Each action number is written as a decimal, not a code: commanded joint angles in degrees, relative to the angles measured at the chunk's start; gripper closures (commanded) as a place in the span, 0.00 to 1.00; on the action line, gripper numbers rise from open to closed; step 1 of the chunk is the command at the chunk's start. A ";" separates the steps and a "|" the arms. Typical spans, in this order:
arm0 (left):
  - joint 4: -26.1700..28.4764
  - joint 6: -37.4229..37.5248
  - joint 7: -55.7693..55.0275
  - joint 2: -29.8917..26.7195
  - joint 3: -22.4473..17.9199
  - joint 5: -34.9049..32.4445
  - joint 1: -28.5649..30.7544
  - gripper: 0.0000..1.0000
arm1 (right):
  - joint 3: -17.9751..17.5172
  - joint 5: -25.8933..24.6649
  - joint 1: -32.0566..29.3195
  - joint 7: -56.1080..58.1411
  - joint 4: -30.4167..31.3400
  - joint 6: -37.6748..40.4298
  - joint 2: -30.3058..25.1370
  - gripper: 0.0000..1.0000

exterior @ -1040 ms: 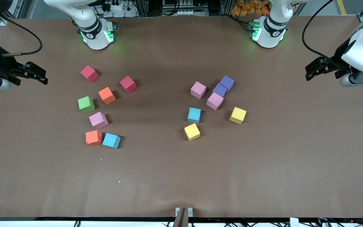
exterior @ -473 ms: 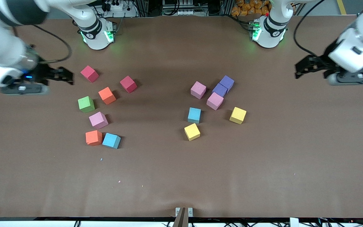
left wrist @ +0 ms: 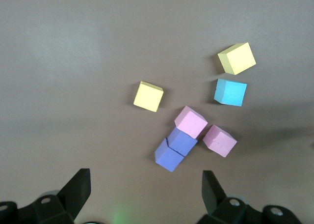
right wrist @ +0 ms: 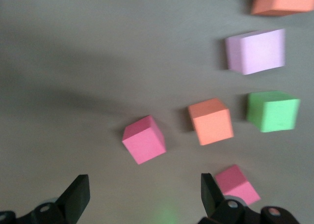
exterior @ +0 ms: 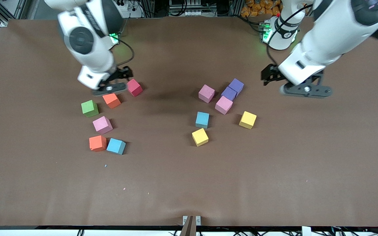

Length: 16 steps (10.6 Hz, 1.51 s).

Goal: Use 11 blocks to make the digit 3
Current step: 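Grasp the red cube with the right gripper while the left gripper descends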

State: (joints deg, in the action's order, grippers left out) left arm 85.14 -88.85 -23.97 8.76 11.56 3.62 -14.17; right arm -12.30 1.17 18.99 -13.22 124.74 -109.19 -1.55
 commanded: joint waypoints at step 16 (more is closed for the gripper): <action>15.05 -11.25 -22.07 -0.15 0.48 3.85 -10.70 0.00 | -4.31 -11.71 1.41 10.23 14.47 -17.89 11.04 0.00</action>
State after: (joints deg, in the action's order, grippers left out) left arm 97.57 -98.13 -44.73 9.82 12.24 6.01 -24.03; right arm -16.34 -9.16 20.61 -3.30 139.05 -126.17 8.85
